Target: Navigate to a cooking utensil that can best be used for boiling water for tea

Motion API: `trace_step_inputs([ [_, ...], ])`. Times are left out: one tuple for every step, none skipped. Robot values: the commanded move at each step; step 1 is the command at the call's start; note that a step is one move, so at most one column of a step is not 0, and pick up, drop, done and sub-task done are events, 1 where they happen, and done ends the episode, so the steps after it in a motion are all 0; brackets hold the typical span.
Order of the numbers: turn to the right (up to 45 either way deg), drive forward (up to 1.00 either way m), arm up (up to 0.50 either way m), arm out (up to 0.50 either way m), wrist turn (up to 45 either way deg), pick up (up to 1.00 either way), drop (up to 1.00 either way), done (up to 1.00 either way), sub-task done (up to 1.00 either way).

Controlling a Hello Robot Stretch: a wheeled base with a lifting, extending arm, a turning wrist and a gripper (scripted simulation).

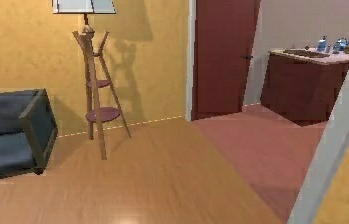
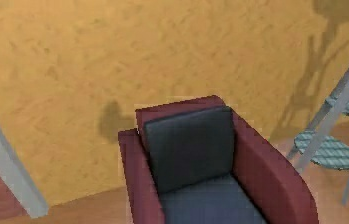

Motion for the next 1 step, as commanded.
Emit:
trace_step_inputs([
  [15.0,0.0,0.0,0.0,0.0,0.0,0.0,0.0,0.0],
])
